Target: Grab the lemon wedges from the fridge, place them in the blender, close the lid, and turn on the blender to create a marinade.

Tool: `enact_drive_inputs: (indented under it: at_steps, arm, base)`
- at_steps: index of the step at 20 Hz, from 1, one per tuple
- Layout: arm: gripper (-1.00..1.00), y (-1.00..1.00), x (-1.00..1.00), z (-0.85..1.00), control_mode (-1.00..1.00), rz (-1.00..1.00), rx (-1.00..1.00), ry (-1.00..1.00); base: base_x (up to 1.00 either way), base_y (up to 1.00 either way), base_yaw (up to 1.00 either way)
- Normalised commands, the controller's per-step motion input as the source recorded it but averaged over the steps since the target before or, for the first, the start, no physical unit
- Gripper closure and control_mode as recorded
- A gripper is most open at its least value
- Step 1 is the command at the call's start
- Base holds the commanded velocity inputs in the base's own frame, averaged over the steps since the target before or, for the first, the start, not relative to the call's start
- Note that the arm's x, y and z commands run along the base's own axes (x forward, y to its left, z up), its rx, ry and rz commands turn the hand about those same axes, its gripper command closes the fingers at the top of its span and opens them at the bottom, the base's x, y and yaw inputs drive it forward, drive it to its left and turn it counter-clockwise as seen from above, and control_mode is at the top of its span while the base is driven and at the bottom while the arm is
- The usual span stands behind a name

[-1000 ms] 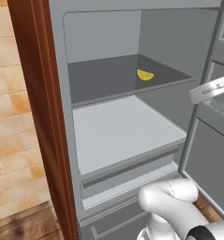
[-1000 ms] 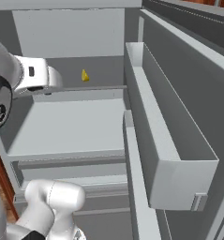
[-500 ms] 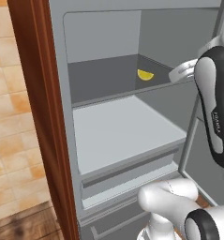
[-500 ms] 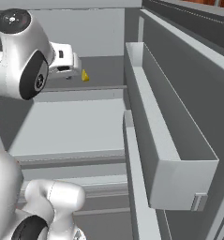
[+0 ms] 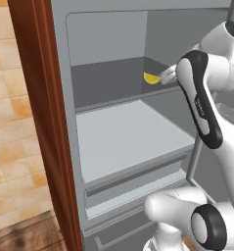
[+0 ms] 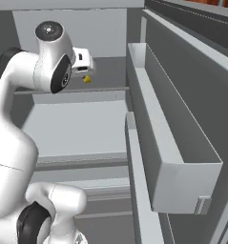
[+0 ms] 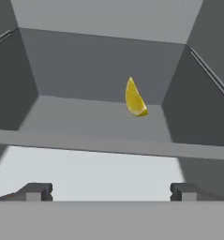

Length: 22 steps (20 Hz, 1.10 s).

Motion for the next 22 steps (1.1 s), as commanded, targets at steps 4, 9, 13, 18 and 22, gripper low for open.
enact_drive_inputs:
  at_steps: [4, 9, 13, 18, 22]
  arm:
    - [-1.0, 0.0, 0.94, -0.16, -1.0, 0.04, 0.0, 0.01]
    - [-1.0, 0.0, 0.96, -0.07, -1.0, 0.03, 0.0, 0.03]
    - [-1.0, 0.0, 0.93, -0.12, -1.0, 0.03, 0.0, 0.04]
    - [-1.0, 0.0, 0.8, -0.23, -1.0, 0.02, 0.0, 0.07]
    - [-1.0, 0.0, 0.78, -0.24, -1.0, 0.03, 0.0, 0.09]
  base:
    - [0.0, 0.0, 0.0]
    - [0.0, 0.0, 0.0]
    - [0.0, 0.0, 0.0]
    - [0.0, 0.0, 0.0]
    - [0.0, 0.0, 0.0]
